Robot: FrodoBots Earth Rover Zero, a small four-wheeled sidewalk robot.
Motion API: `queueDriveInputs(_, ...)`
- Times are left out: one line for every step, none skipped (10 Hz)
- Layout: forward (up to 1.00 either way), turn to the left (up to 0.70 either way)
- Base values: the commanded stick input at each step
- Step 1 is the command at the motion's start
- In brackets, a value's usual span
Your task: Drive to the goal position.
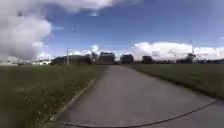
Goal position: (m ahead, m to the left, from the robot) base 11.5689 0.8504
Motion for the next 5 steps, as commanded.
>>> queueDriveInputs(0.70, 0.00)
queueDriveInputs(0.70, 0.00)
queueDriveInputs(0.70, 0.00)
queueDriveInputs(0.70, 0.00)
queueDriveInputs(0.70, 0.00)
